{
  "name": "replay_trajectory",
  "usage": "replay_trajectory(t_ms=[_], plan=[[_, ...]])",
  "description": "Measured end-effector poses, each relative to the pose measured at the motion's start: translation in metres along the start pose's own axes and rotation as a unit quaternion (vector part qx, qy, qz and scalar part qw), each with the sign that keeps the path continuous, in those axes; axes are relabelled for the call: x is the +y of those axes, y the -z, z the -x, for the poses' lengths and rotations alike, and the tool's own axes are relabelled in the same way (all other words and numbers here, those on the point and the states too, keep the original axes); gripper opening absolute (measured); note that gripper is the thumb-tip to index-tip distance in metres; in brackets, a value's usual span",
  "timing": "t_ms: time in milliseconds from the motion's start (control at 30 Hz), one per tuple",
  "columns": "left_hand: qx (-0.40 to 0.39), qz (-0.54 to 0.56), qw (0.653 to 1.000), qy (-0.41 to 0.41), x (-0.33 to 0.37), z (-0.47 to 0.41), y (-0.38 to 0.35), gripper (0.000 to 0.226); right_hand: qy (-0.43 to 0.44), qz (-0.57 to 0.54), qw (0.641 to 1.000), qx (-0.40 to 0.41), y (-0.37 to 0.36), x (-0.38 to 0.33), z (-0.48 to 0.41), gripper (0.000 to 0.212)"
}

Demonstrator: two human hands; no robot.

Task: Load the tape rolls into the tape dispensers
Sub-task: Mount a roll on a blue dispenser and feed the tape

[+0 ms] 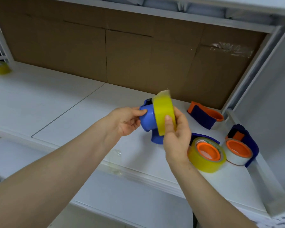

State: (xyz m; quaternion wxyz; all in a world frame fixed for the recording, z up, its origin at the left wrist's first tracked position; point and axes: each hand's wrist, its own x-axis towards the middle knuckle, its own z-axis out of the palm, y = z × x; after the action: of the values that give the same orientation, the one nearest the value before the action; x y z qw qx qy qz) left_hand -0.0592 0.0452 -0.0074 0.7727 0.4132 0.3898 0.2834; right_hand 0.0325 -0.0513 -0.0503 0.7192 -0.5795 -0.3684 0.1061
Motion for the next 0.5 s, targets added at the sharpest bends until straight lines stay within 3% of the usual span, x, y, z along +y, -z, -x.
replay_trajectory(t_ms=[100, 200, 367, 500], plan=[[-0.015, -0.024, 0.999, 0.028, 0.005, 0.003, 0.007, 0.016, -0.081, -0.098, 0.991, 0.045, 0.009, -0.007, -0.015, 0.017], [-0.019, -0.055, 0.998, 0.028, 0.004, 0.005, 0.006, 0.015, -0.110, -0.131, 0.984, 0.041, 0.011, -0.006, -0.021, 0.019], [0.006, -0.049, 0.997, -0.067, -0.006, 0.004, -0.004, 0.012, 0.030, 0.009, 0.999, -0.005, 0.007, -0.003, -0.007, 0.030], [0.039, -0.088, 0.983, -0.154, -0.017, 0.006, -0.012, 0.020, 0.049, 0.063, 0.997, 0.007, -0.002, 0.000, 0.006, 0.040]])
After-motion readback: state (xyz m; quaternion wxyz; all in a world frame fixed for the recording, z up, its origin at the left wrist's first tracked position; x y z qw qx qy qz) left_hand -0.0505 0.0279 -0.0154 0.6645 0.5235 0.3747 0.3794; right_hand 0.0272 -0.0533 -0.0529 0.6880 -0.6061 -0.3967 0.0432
